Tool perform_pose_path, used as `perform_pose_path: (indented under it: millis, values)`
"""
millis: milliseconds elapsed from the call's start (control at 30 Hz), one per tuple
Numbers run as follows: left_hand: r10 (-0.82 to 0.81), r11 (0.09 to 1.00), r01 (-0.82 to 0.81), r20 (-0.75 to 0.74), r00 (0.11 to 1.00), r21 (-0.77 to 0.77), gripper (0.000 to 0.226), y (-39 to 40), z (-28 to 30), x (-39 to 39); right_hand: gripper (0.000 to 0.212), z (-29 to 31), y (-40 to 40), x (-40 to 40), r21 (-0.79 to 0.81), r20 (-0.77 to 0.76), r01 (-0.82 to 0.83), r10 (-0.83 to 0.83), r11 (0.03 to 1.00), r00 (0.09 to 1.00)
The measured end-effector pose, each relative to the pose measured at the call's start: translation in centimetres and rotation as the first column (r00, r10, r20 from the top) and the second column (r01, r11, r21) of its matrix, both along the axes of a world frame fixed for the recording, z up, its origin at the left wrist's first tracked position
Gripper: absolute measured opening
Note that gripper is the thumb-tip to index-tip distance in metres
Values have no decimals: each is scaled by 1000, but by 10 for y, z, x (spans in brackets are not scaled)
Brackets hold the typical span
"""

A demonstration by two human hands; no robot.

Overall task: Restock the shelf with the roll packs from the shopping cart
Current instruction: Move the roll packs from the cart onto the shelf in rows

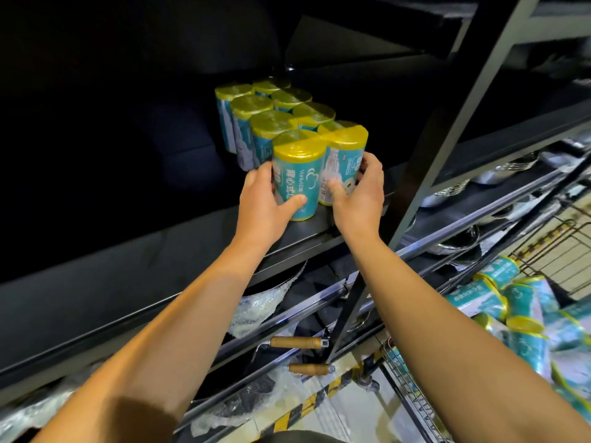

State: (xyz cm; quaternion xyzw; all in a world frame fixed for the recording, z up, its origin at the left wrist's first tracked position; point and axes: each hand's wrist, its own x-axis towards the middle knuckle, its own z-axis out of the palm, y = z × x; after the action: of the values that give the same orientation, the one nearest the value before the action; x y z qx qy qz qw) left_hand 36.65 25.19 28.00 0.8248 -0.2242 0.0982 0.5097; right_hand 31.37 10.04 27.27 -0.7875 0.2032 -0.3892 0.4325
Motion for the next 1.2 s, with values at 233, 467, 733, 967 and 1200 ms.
perform_pose_path:
  millis: [233,467,733,967,1200]
  values:
    - [52,998,-52,-21,998,-16,66,-3,3,-9,69,9,-1,-8,1,-76,-45,45,999,996]
    - [107,993,-104,-63,992,50,77,6,0,-53,74,-1,17,-85,4,-134,-205,204,979,970]
    - [58,995,-56,-13,998,87,53,-22,-24,-181,62,-43,-14,-205,-7,-251,-259,249,966,935]
    - [-90,974,109,-100,991,200,52,-102,-79,-276,56,-93,-95,-320,10,-441,-125,117,992,890]
    - [-260,893,332,-252,932,304,56,-174,-134,-336,63,-149,-163,-415,67,-593,90,-33,994,805]
